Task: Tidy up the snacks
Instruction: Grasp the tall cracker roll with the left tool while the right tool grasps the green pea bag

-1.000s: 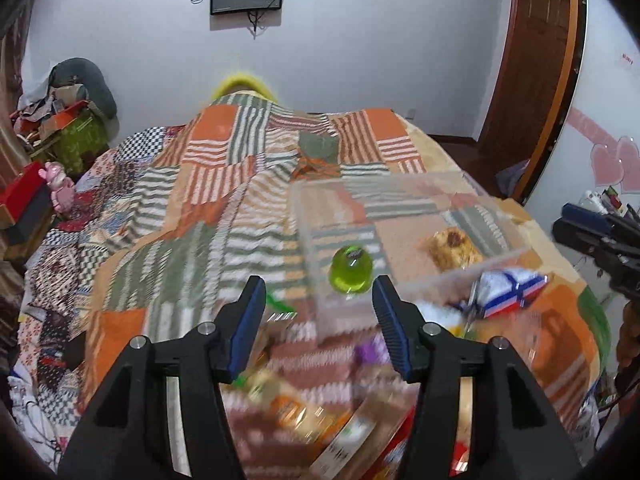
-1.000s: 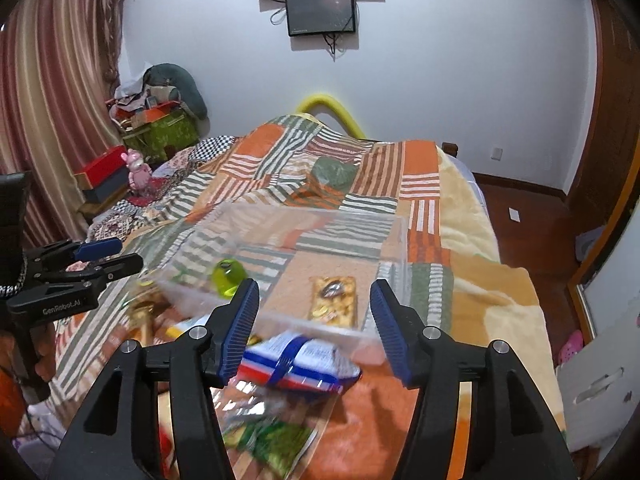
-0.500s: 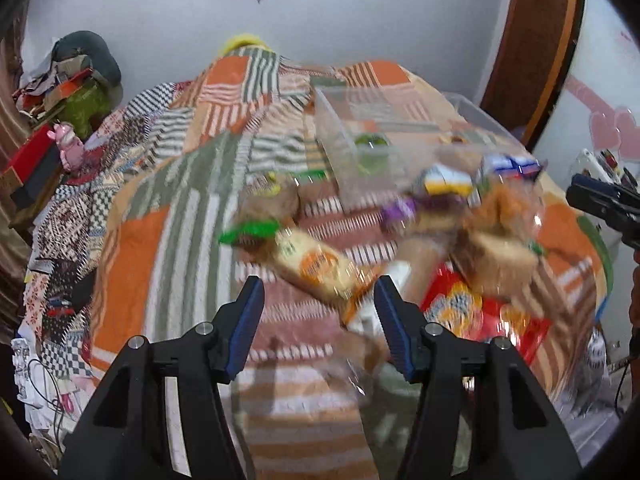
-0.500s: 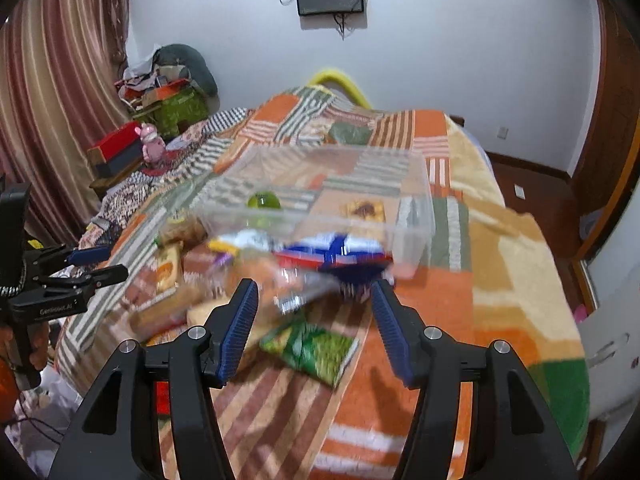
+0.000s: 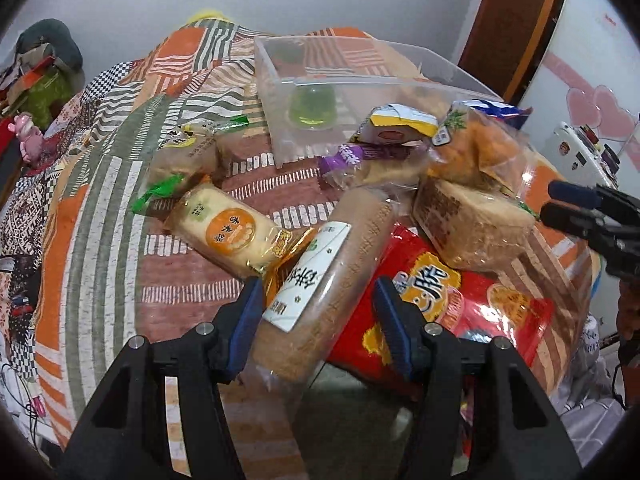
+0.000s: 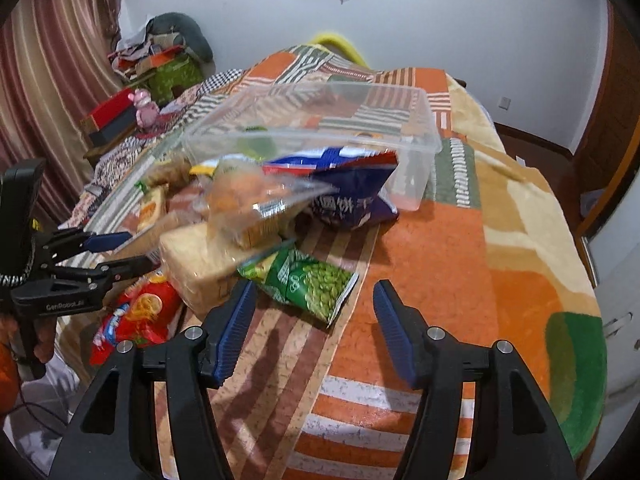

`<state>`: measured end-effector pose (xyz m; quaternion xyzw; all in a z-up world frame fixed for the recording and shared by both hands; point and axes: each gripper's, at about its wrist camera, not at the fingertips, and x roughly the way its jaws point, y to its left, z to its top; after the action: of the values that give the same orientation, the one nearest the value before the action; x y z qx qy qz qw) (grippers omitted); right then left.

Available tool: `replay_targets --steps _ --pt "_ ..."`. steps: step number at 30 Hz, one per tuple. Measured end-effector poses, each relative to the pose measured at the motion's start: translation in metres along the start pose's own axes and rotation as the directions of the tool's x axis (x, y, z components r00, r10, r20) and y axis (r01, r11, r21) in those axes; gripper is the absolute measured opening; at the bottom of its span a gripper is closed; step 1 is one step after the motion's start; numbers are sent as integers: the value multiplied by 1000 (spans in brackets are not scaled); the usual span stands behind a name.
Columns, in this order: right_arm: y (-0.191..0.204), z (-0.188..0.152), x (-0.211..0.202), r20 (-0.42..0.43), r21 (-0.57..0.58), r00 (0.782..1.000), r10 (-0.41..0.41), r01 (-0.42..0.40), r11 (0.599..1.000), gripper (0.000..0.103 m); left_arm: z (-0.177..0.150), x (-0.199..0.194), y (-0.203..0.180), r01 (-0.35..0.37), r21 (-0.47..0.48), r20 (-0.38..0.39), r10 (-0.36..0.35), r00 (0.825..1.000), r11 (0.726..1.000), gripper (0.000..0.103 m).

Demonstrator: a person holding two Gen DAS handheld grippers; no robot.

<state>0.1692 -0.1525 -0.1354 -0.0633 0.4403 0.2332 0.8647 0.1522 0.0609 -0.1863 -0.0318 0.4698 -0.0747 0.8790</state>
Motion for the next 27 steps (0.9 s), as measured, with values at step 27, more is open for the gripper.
replay_targets --steps 27 --pt "1 9 21 13 -25 1000 -16 17 1000 28 -2 -1 -2 22 -11 36 -22 999 1000 35"
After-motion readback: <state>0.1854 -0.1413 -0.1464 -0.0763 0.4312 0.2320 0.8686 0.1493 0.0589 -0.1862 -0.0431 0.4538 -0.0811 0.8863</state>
